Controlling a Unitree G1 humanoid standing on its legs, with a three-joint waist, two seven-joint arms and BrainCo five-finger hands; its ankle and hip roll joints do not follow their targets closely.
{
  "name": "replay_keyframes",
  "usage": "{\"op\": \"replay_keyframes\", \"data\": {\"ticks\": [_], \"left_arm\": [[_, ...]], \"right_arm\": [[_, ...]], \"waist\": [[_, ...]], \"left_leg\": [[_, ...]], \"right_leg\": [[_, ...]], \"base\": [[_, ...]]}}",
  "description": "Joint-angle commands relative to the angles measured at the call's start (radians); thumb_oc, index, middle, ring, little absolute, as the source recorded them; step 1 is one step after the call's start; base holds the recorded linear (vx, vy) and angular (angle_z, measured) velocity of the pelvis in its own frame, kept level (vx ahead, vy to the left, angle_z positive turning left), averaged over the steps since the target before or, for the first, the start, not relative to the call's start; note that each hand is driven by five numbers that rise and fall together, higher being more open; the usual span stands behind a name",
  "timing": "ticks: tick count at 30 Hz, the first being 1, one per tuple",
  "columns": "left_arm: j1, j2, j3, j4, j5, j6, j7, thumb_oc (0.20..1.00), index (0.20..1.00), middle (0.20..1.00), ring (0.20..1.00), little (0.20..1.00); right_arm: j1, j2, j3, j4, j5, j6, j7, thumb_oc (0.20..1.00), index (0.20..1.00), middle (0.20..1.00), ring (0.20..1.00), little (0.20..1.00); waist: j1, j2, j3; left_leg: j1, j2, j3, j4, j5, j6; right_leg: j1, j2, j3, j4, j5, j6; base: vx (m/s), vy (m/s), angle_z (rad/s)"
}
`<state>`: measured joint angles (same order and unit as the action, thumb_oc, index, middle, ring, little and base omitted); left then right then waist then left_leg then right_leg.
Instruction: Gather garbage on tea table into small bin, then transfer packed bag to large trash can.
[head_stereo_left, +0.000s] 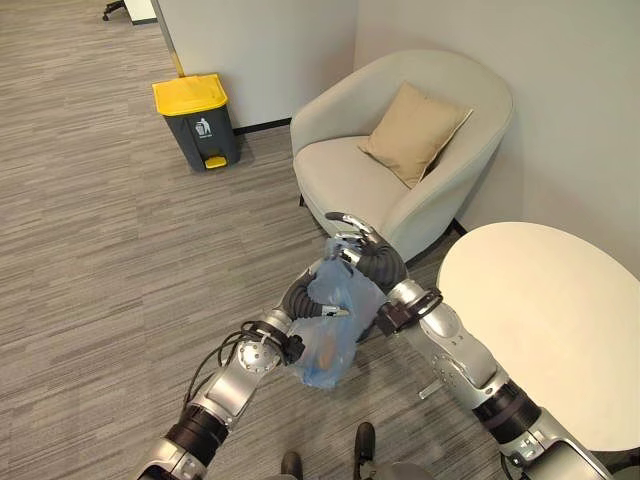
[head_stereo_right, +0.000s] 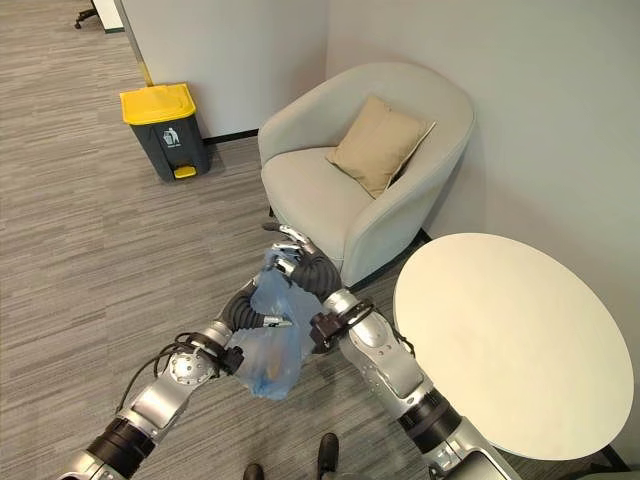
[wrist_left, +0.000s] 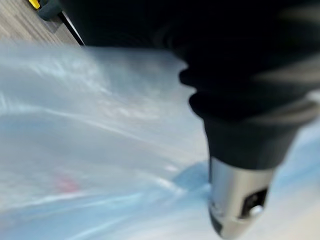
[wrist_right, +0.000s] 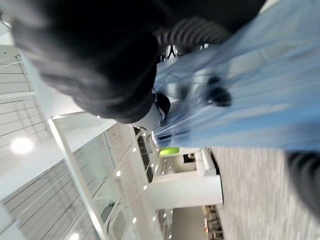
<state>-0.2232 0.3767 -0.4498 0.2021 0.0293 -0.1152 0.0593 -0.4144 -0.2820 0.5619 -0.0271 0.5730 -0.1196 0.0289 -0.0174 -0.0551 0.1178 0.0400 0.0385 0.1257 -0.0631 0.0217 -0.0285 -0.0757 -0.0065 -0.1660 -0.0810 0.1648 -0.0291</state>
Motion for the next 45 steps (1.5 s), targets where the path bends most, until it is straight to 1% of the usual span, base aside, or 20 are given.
{"op": "replay_keyframes", "data": {"ticks": [1,8,9,10,14,18,19,22,23,24,25,27,28,30,31,32,36,40,41,45], "left_arm": [[-0.079,0.003,-0.069,0.046,0.029,-0.023,0.011,1.000,1.000,1.000,1.000,1.000],[-0.137,-0.034,-0.107,0.089,0.040,-0.012,0.053,1.000,1.000,1.000,1.000,1.000],[-0.148,-0.038,-0.108,0.092,0.042,-0.012,0.065,0.718,0.718,0.718,0.718,0.718],[-0.163,-0.044,-0.108,0.096,0.037,-0.016,0.077,0.200,0.200,0.200,0.200,0.200],[-0.217,-0.057,-0.089,0.087,-0.006,-0.027,0.130,0.200,0.200,0.200,0.200,0.200],[-0.218,-0.064,-0.058,0.051,-0.060,-0.042,0.159,0.200,0.200,0.200,0.200,0.200],[-0.183,-0.054,-0.023,-0.012,-0.097,-0.055,0.149,0.200,0.200,0.200,0.200,0.200],[-0.151,-0.045,0.009,-0.051,-0.115,-0.062,0.145,0.200,0.200,0.200,0.200,0.200],[-0.135,-0.038,0.024,-0.066,-0.121,-0.067,0.140,0.200,0.200,0.200,0.200,0.200],[-0.120,-0.034,0.032,-0.077,-0.123,-0.068,0.137,0.200,0.200,0.200,0.200,0.200],[-0.076,-0.021,0.066,-0.106,-0.130,-0.076,0.128,0.200,0.200,0.200,0.200,0.200],[-0.047,-0.013,0.086,-0.121,-0.128,-0.077,0.126,0.200,0.200,0.200,0.200,0.200],[-0.019,-0.004,0.107,-0.136,-0.133,-0.082,0.127,0.200,0.200,0.200,0.200,0.200],[0.017,0.003,0.131,-0.148,-0.136,-0.085,0.127,0.200,0.200,0.200,0.200,0.200],[0.018,0.004,0.130,-0.149,-0.136,-0.084,0.127,0.200,0.200,0.200,0.200,0.200],[0.046,0.011,0.156,-0.152,-0.136,-0.085,0.131,0.200,0.200,0.200,0.200,0.200],[0.081,0.013,0.182,-0.156,-0.146,-0.082,0.130,0.200,0.200,0.200,0.200,0.200],[0.130,0.022,0.234,-0.142,-0.151,-0.075,0.120,0.200,0.200,0.200,0.200,0.200],[0.159,0.024,0.267,-0.129,-0.157,-0.071,0.113,0.200,0.200,0.200,0.200,0.200],[0.213,0.025,0.319,-0.105,-0.193,-0.066,0.079,0.200,0.200,0.200,0.200,0.200]], "right_arm": [[-0.102,0.102,-0.011,-0.052,0.066,-0.065,0.004,0.200,0.200,0.200,0.200,0.200],[-0.173,0.170,0.068,-0.019,0.093,-0.063,-0.005,0.200,0.200,0.200,0.200,0.200],[-0.178,0.178,0.078,-0.016,0.096,-0.064,-0.003,0.200,0.200,0.200,0.200,0.200],[-0.183,0.184,0.085,-0.012,0.096,-0.067,-0.004,0.200,0.200,0.200,0.200,0.200],[-0.189,0.204,0.121,0.006,0.102,-0.070,-0.002,0.200,0.200,0.200,0.200,0.200],[-0.165,0.186,0.124,0.017,0.086,-0.063,0.003,0.200,0.200,0.200,0.200,0.200],[-0.115,0.142,0.100,0.006,0.042,-0.051,0.013,0.200,0.200,0.200,0.200,0.200],[-0.083,0.084,0.063,-0.017,-0.065,-0.050,0.003,0.200,0.200,0.200,0.200,0.200],[-0.078,0.055,0.044,-0.027,-0.125,-0.051,-0.003,0.357,0.357,0.357,0.357,0.357],[-0.070,0.034,0.032,-0.042,-0.175,-0.049,-0.009,1.000,1.000,1.000,1.000,1.000],[-0.055,-0.029,-0.013,-0.077,-0.337,-0.053,-0.034,1.000,1.000,1.000,1.000,1.000],[-0.046,-0.073,-0.041,-0.105,-0.444,-0.056,-0.057,1.000,1.000,1.000,1.000,1.000],[-0.038,-0.115,-0.076,-0.133,-0.544,-0.063,-0.089,1.000,1.000,1.000,1.000,1.000],[-0.021,-0.139,-0.108,-0.164,-0.617,-0.070,-0.111,1.000,1.000,1.000,1.000,1.000],[-0.019,-0.139,-0.108,-0.165,-0.618,-0.069,-0.112,1.000,1.000,1.000,1.000,1.000],[0.002,-0.160,-0.144,-0.194,-0.671,-0.074,-0.134,1.000,1.000,1.000,1.000,1.000],[0.038,-0.167,-0.174,-0.214,-0.691,-0.075,-0.145,1.000,1.000,1.000,1.000,1.000],[0.118,-0.180,-0.239,-0.211,-0.694,-0.069,-0.142,1.000,1.000,1.000,1.000,1.000],[0.183,-0.177,-0.284,-0.185,-0.668,-0.066,-0.139,1.000,1.000,1.000,1.000,1.000],[0.312,-0.164,-0.352,-0.103,-0.605,-0.047,-0.111,1.000,1.000,1.000,1.000,1.000]], "waist": [[0.000,-0.042,-0.045],[0.003,-0.048,-0.050],[0.004,-0.049,-0.050],[0.004,-0.050,-0.050],[0.003,-0.054,-0.051],[0.000,-0.053,-0.052],[-0.002,-0.052,-0.056],[-0.005,-0.050,-0.057],[-0.006,-0.050,-0.057],[-0.006,-0.050,-0.058],[-0.008,-0.047,-0.060],[-0.008,-0.044,-0.062],[-0.010,-0.042,-0.064],[-0.011,-0.039,-0.066],[-0.011,-0.039,-0.067],[-0.014,-0.038,-0.069],[-0.016,-0.035,-0.070],[-0.023,-0.032,-0.073],[-0.027,-0.030,-0.073],[-0.033,-0.028,-0.074]], "left_leg": [[-0.031,-0.021,0.015,0.016,-0.071,-0.009],[-0.022,-0.021,0.018,0.011,-0.071,-0.008],[-0.021,-0.021,0.017,0.011,-0.072,-0.008],[-0.020,-0.021,0.015,0.011,-0.072,-0.008],[-0.018,-0.022,0.015,0.010,-0.071,-0.008],[-0.009,-0.022,0.017,0.006,-0.073,-0.008],[-0.004,-0.022,0.019,0.002,-0.073,-0.008],[-0.001,-0.022,0.019,0.000,-0.073,-0.007],[0.000,-0.022,0.019,-0.001,-0.073,-0.007],[0.001,-0.021,0.019,-0.002,-0.073,-0.006],[0.003,-0.021,0.018,-0.005,-0.072,-0.005],[0.006,-0.021,0.016,-0.008,-0.072,-0.004],[0.009,-0.021,0.015,-0.009,-0.073,-0.003],[0.012,-0.021,0.015,-0.010,-0.073,-0.002],[0.012,-0.021,0.015,-0.010,-0.073,-0.002],[0.014,-0.021,0.015,-0.011,-0.074,-0.001],[0.016,-0.022,0.015,-0.012,-0.073,0.000],[0.019,-0.022,0.016,-0.013,-0.072,0.001],[0.020,-0.022,0.018,-0.013,-0.072,0.001],[0.020,-0.023,0.019,-0.014,-0.072,0.002]], "right_leg": [[0.077,-0.051,0.037,0.053,-0.207,0.125],[0.083,-0.049,0.041,0.051,-0.206,0.123],[0.083,-0.049,0.041,0.050,-0.206,0.123],[0.083,-0.049,0.042,0.051,-0.206,0.123],[0.083,-0.049,0.041,0.052,-0.205,0.122],[0.088,-0.048,0.041,0.049,-0.205,0.121],[0.092,-0.049,0.044,0.046,-0.204,0.123],[0.095,-0.050,0.044,0.043,-0.202,0.126],[0.095,-0.050,0.044,0.042,-0.202,0.127],[0.096,-0.050,0.043,0.041,-0.202,0.128],[0.098,-0.051,0.042,0.038,-0.200,0.130],[0.100,-0.051,0.042,0.037,-0.201,0.131],[0.102,-0.051,0.043,0.035,-0.201,0.133],[0.105,-0.051,0.044,0.034,-0.201,0.133],[0.105,-0.051,0.044,0.034,-0.201,0.133],[0.108,-0.050,0.046,0.032,-0.201,0.134],[0.110,-0.051,0.047,0.031,-0.201,0.134],[0.114,-0.052,0.049,0.029,-0.202,0.134],[0.116,-0.052,0.049,0.029,-0.201,0.135],[0.114,-0.053,0.049,0.030,-0.199,0.136]], "base": [[0.00,0.000,0.00],[0.00,0.000,0.00],[0.00,0.000,0.00],[0.00,0.000,0.00],[0.00,0.000,0.00],[0.00,0.000,0.00],[0.00,0.000,0.00],[0.00,0.000,0.00],[0.00,0.000,0.00],[0.00,0.000,0.00],[0.00,0.000,0.00],[0.01,-0.010,-0.07],[0.01,-0.009,-0.07],[0.01,-0.005,-0.05],[0.01,-0.006,-0.07],[0.01,-0.006,-0.08],[0.00,-0.001,-0.03],[0.00,0.000,0.00],[0.00,0.000,0.00],[0.00,0.000,0.00]]}}
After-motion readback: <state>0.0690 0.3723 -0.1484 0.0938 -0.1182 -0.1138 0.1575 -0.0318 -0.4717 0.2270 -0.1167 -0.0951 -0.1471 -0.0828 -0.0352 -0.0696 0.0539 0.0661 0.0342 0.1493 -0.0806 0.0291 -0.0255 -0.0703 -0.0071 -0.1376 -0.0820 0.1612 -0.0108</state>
